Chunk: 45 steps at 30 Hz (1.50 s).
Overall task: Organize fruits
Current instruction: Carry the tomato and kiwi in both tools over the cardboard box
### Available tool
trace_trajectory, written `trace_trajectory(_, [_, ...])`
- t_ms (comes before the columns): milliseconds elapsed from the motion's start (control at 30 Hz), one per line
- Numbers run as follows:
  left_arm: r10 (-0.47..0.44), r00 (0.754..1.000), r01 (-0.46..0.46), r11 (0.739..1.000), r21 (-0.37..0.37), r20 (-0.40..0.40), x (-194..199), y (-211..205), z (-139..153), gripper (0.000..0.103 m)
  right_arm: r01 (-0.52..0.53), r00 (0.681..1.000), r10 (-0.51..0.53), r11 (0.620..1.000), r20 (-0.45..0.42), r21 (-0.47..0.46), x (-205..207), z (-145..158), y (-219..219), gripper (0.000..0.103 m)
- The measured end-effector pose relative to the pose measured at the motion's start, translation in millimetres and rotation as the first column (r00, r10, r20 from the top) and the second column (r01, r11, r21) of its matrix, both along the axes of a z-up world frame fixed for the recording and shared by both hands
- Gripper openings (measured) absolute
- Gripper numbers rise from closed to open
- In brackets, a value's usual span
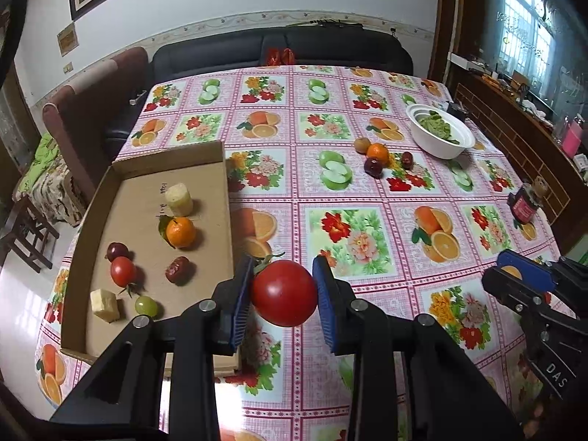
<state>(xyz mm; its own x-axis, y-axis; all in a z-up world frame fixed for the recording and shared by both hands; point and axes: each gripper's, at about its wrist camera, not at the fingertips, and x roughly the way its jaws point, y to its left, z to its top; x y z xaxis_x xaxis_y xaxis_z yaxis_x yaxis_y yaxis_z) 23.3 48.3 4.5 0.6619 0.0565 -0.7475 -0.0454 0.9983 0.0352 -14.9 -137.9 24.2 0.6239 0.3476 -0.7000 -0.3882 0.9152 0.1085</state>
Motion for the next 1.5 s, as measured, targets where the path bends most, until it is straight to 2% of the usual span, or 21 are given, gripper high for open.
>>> trace_trajectory(233, [-0.084, 0.996, 0.081, 0.995, -0.060, -0.040, -6.6, -17.0, -4.1, 0.030, 0.018, 1.000, -0.018, 1.000, -0.001, -0.006, -1.8, 0.3, -3.5, 0.025])
trace_trajectory(600, [-0.180, 0.977, 0.172, 0.982, -0.072, -0.115, -10.9, -50.5, -27.2, 0.030, 0.085, 0.996, -0.085, 0.996, -0.035, -0.019, 2.8, -9.5, -29.5, 0.025])
trace_trajectory(1033, [-0.197, 0.968, 0.186, 0.979, -0.079, -0.155, -4.0, -56.8, -39.8, 0.030, 0.101, 0.993, -0.102, 0.995, -0.056, -0.015, 11.6, -18.2, -36.6, 0.026])
trace_trajectory(1267, [-0.160, 0.980, 0.159, 0.987, -0.014, -0.118, -3.7, -51.1, -33.9, 0.030, 0.107, 0.993, -0.107, 0.994, -0.057, -0.012, 13.8, -19.0, -38.2, 0.025])
trace_trajectory(1500, [-0.102, 0.991, 0.103, 0.995, 0.013, -0.084, -3.5, -30.7, -23.3, 0.030, 0.085, 0.995, -0.085, 0.996, -0.048, -0.005, 15.3, -14.4, -29.5, 0.025])
